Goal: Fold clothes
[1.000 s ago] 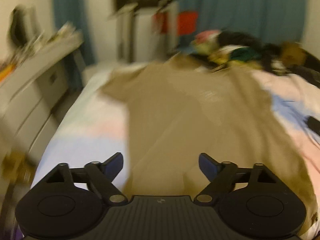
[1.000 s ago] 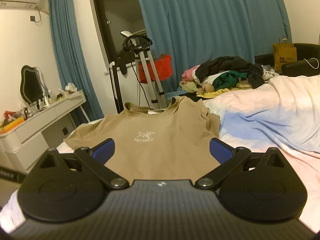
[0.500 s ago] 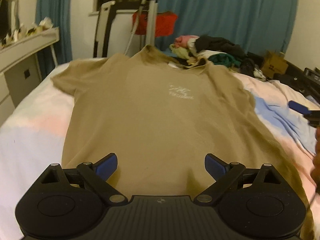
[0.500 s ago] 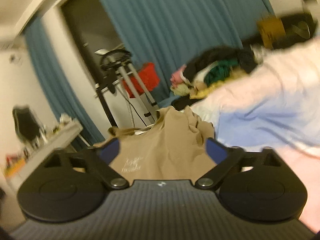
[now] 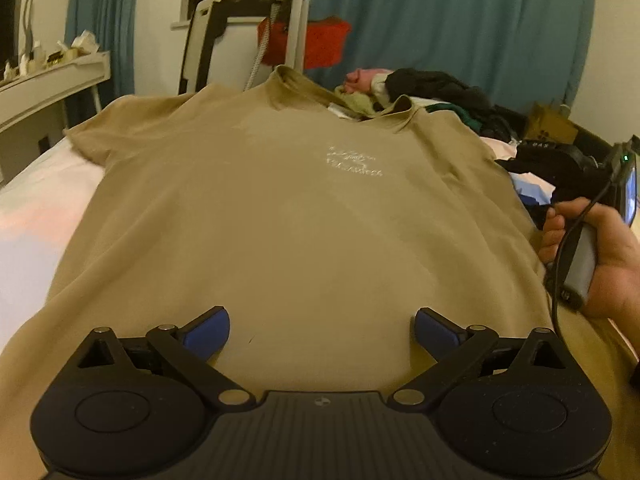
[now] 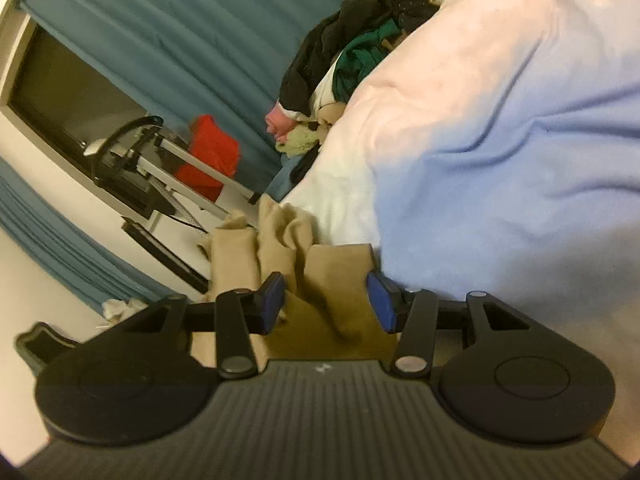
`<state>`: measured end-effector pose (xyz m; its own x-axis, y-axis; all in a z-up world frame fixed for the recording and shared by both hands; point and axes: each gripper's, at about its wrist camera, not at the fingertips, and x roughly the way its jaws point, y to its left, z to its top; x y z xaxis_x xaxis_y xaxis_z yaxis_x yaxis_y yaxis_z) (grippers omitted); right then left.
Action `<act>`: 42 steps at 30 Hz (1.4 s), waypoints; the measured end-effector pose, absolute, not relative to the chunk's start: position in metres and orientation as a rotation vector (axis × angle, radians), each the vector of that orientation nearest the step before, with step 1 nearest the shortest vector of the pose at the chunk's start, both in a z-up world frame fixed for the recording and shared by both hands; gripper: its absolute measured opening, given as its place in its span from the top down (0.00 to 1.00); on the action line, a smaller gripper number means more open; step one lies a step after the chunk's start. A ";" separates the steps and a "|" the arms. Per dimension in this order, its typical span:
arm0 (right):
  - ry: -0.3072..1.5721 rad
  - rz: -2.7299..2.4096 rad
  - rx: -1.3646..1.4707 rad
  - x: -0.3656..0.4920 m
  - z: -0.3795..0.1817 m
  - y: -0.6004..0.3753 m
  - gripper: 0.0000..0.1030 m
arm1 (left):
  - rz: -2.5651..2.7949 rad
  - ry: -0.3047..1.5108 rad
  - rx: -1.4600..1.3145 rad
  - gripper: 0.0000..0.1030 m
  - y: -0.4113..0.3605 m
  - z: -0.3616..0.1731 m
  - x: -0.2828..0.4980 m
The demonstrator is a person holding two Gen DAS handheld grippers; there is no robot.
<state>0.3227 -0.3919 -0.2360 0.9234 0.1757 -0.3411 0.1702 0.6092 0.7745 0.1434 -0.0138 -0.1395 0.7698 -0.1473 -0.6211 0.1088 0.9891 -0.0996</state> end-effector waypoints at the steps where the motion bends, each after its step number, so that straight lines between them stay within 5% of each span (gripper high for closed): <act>1: 0.387 -0.011 0.940 0.320 -0.239 -0.392 0.57 | -0.143 0.673 -0.066 0.02 -0.014 -0.141 0.146; 13: 0.407 0.060 0.929 0.335 -0.238 -0.405 0.54 | -0.146 0.663 -0.080 0.01 -0.016 -0.143 0.149; 17: 0.429 0.129 0.883 0.336 -0.231 -0.396 0.81 | -0.144 0.663 -0.076 0.01 -0.016 -0.143 0.149; 28: 0.115 -0.243 0.671 0.270 -0.169 -0.407 0.87 | -0.135 0.663 -0.071 0.01 -0.016 -0.144 0.149; 33: 0.193 -0.315 0.699 0.261 -0.183 -0.427 0.87 | -0.133 0.664 -0.076 0.01 -0.014 -0.144 0.151; 37: 0.256 -0.276 0.672 0.259 -0.172 -0.418 0.74 | -0.132 0.662 -0.058 0.01 -0.015 -0.145 0.151; 39: 0.268 -0.238 0.598 0.250 -0.156 -0.408 0.45 | -0.133 0.661 -0.056 0.01 -0.015 -0.144 0.149; 40: 0.272 -0.219 0.559 0.245 -0.148 -0.404 0.17 | -0.133 0.663 -0.058 0.01 -0.014 -0.144 0.149; 41: 0.276 -0.200 0.520 0.240 -0.139 -0.399 0.05 | -0.132 0.665 -0.061 0.01 -0.013 -0.143 0.148; 42: 0.274 -0.186 0.483 0.231 -0.130 -0.395 0.08 | -0.132 0.668 -0.065 0.01 -0.012 -0.142 0.147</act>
<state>0.2315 -0.3949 -0.1298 0.9465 -0.1116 -0.3027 0.2404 0.8698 0.4310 0.1472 -0.0118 -0.1420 0.7772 -0.1425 -0.6129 0.1007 0.9896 -0.1024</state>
